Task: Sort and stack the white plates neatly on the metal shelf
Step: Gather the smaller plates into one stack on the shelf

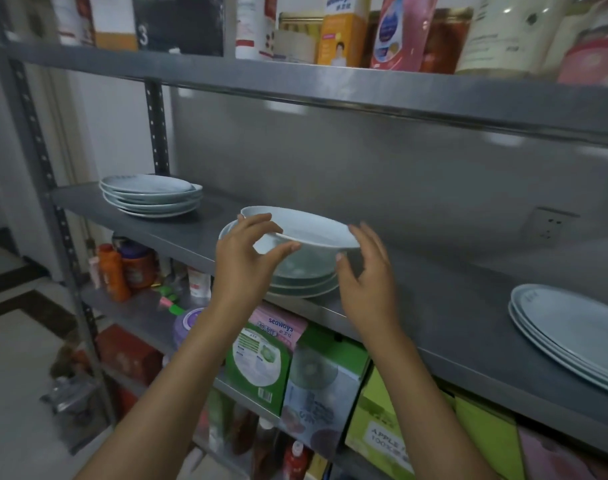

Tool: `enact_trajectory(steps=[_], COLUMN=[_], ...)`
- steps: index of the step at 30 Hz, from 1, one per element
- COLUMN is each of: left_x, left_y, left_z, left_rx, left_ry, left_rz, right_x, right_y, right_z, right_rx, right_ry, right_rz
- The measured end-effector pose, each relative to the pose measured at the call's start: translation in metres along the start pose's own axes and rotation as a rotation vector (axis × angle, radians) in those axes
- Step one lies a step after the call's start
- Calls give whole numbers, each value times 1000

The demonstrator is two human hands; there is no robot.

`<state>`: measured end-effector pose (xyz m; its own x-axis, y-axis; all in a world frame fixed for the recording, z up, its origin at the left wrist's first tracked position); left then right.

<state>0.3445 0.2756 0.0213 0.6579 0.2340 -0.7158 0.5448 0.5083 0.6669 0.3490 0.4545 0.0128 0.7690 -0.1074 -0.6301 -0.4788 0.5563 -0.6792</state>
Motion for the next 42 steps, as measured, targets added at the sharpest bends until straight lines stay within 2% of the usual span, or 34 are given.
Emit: enact_trajectory(steps=[6,16,19,24,27,29,31,33,36,42], left_x=[-17,-24,-28,-37,-38,-34,-26,-13,8,54], left_y=[-23,-28,-30,-25,-12,-2,7,19,38,61], left_z=[-7,-14,-13,-17,-20,-24,-32,-47,-81,-157], left_rx=[-60,-154,-269,-466,-522,-561,-556,-471,-400,-257], left_ry=[-36,-153,-282,-565,-643,-622,-548,-505,-538,-655], left_rz=[37,170,200,286,298,252,132,-70,-368,-483], right_x=[0,10,9,8,8,8,9,10,15,29], right_y=[33,77,82,85,86,86,83,80,81,98], right_z=[8,13,17,16,17,19,22,29,51,113], right_rx=[45,206,253,327,315,279,230,216,258,330], right_ry=[144,55,-6,-67,-82,-98,-99,-74,-12,139], right_rz=[-86,-268,-342,-353,-367,-392,-409,-388,-323,-262])
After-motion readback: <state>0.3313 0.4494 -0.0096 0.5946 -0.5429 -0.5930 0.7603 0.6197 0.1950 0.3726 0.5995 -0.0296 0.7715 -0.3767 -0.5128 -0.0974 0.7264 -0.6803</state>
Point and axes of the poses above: each hand's wrist, its own x-axis away from the middle knuckle, its own z-axis out of the back of the hand, y = z × x, the point moved 1 cm from there along -x, towards the middle knuckle, and after that the axes turned 2 degrees about -z, right-handed, at the moved point
